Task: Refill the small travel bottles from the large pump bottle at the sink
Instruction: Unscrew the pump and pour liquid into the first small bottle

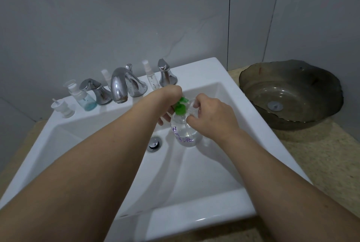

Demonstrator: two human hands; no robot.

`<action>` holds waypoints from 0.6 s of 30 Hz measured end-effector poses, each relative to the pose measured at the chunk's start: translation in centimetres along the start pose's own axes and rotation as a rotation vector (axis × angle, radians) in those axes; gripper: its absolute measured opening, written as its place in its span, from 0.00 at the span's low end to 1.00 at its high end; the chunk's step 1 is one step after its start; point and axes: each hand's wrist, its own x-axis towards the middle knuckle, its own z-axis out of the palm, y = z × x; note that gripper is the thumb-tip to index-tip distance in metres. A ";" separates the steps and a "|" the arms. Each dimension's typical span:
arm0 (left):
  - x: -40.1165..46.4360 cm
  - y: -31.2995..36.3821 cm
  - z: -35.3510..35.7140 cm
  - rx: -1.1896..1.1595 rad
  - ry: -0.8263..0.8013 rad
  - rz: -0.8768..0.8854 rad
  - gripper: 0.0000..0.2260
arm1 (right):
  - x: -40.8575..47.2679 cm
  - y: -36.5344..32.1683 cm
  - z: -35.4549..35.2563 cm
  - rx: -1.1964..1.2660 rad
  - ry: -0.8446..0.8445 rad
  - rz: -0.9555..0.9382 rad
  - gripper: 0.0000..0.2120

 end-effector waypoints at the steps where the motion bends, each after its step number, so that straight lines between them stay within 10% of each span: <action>1: 0.0 0.0 0.1 0.004 0.000 -0.006 0.19 | 0.0 0.0 0.0 -0.001 -0.004 0.002 0.15; 18: 0.4 -0.4 1.2 -0.088 0.033 -0.041 0.19 | 0.0 0.0 0.0 -0.040 -0.053 0.033 0.14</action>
